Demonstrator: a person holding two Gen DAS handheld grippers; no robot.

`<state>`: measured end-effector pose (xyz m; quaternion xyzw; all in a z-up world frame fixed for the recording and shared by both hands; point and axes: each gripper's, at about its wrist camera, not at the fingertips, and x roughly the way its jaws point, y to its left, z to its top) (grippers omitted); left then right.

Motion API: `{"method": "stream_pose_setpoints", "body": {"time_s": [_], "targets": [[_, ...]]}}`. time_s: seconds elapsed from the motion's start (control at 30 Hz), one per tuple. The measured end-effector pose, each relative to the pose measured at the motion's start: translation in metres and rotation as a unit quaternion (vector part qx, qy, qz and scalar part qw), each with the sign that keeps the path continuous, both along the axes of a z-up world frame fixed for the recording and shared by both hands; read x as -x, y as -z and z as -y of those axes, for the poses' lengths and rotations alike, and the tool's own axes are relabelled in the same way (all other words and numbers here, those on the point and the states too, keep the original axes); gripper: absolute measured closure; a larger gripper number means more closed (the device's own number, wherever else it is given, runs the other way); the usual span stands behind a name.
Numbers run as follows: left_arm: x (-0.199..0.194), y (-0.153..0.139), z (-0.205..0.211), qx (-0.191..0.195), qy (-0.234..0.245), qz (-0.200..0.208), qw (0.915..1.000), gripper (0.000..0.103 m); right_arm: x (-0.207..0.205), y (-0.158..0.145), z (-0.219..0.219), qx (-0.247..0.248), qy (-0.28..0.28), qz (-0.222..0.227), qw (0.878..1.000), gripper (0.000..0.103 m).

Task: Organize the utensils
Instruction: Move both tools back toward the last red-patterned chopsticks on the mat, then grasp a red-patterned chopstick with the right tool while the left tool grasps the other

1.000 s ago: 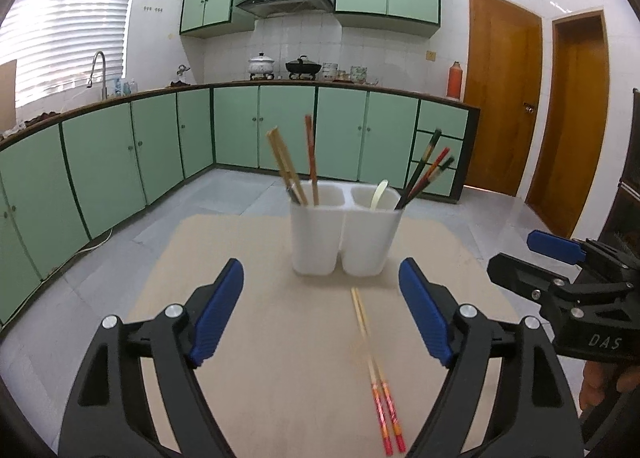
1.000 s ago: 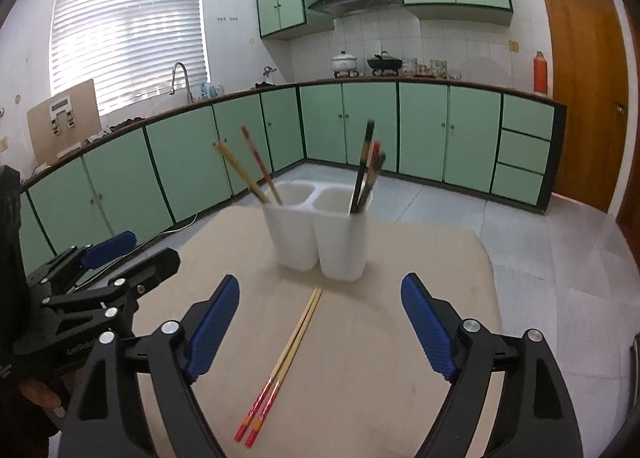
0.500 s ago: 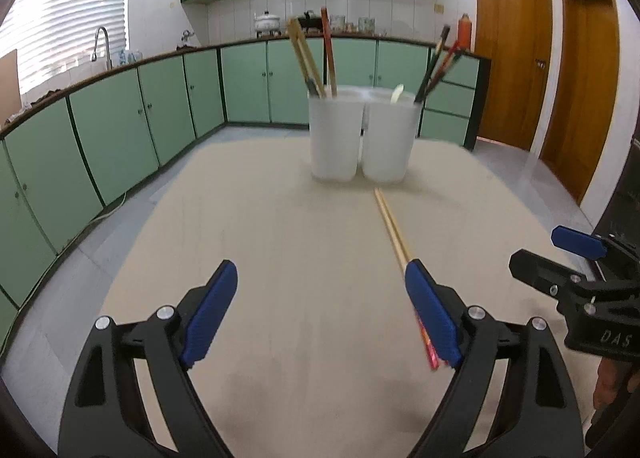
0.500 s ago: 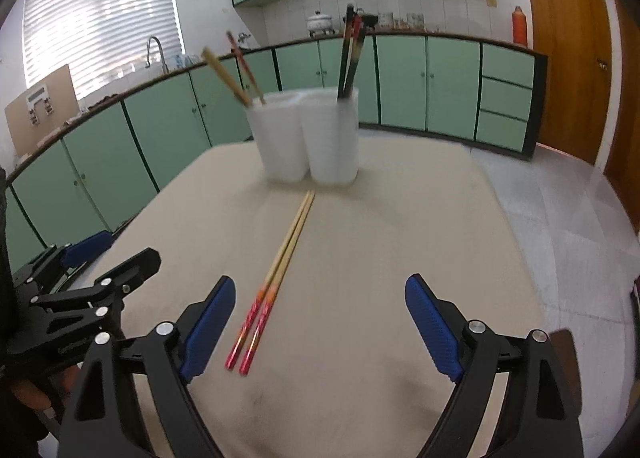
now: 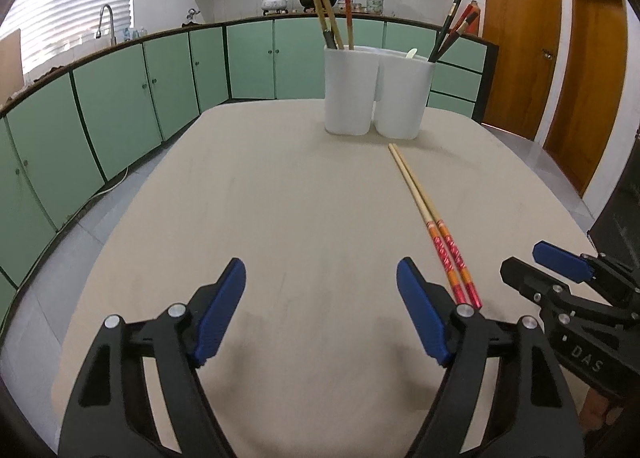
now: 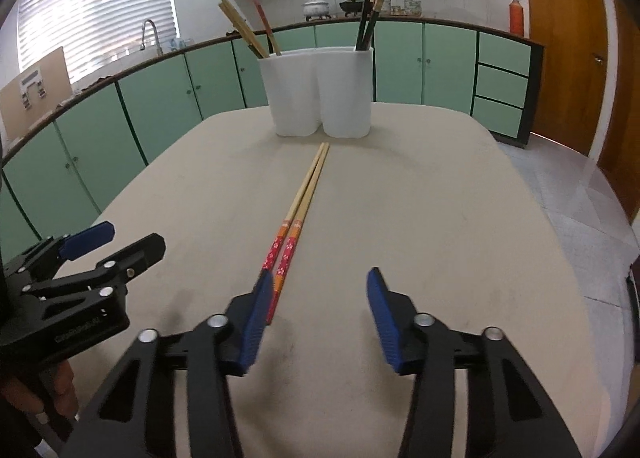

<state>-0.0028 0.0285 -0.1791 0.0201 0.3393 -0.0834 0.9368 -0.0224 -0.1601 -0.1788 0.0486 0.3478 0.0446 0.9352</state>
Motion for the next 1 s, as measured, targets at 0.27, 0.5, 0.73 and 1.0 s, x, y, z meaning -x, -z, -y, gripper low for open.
{"method": "stream_pose_setpoints", "body": {"time_s": [0.27,0.5,0.73,1.0], "targets": [[0.001,0.003,-0.005,0.014,-0.004,-0.001,0.9999,0.028,0.003,0.008,-0.018,0.011,-0.022,-0.006,1.000,0.069],[0.001,0.002,-0.009,0.023,-0.003,0.004,0.9997,0.028,0.002,0.018,-0.026,0.022,-0.020,-0.017,0.999,0.079],[0.000,0.003,-0.009,0.027,-0.004,0.005,0.9996,0.028,-0.004,0.018,-0.026,0.027,-0.011,-0.022,0.999,0.084],[-0.001,0.002,-0.001,0.021,0.003,0.005,0.9998,0.028,-0.006,0.017,-0.010,0.011,0.000,-0.028,1.000,0.097]]}}
